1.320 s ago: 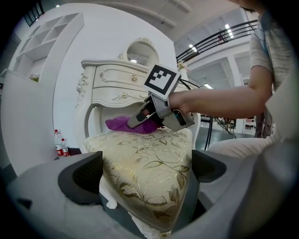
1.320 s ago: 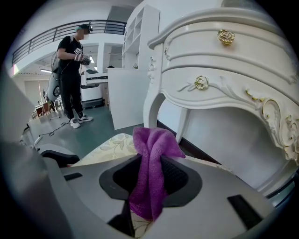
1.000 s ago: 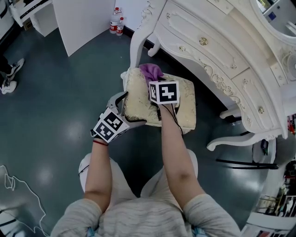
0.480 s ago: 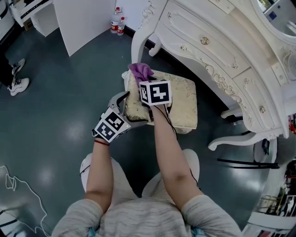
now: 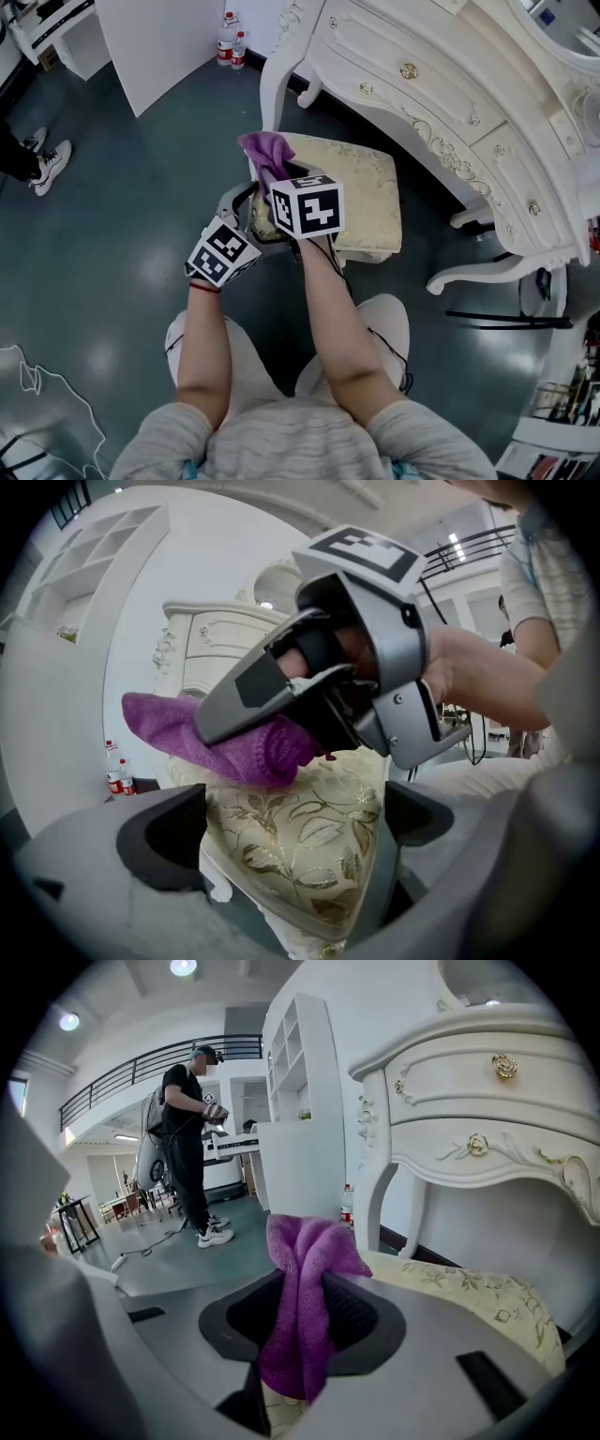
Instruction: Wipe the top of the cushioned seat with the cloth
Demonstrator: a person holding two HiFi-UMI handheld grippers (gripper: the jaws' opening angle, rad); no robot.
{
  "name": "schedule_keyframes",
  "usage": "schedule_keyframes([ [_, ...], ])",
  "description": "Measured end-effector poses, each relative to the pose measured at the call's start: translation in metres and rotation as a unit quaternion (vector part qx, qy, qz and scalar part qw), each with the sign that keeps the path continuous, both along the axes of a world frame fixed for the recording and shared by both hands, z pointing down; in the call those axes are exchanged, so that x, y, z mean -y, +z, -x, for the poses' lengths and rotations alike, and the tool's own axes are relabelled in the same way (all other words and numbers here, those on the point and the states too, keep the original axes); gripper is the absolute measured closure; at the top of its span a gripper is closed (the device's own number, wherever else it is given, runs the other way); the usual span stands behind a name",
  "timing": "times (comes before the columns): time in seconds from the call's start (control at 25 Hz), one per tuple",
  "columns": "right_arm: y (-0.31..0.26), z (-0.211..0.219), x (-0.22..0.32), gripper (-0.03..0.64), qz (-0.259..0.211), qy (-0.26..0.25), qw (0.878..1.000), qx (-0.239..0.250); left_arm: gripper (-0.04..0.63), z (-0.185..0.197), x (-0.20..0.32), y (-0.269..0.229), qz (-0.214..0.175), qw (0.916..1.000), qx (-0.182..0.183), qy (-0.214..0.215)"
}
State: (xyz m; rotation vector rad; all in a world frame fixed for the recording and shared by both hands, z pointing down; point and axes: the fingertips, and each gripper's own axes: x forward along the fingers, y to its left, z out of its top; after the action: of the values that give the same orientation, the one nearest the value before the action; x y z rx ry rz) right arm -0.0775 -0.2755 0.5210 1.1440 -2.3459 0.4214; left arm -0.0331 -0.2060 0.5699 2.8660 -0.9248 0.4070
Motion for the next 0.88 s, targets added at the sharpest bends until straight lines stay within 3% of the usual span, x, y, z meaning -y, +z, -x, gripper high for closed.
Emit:
schedule_keyframes([
  [0.32,0.019,-0.009,0.0,0.494,0.005,0.004,0.999,-0.033,0.006,-0.001,-0.001,0.001,-0.002,1.0,0.008,0.001],
  [0.88,0.019,-0.034,0.003,0.494,0.007,0.017,0.999,-0.031,0.008,-0.001,-0.001,0.003,-0.003,0.9999,0.011,0.0],
])
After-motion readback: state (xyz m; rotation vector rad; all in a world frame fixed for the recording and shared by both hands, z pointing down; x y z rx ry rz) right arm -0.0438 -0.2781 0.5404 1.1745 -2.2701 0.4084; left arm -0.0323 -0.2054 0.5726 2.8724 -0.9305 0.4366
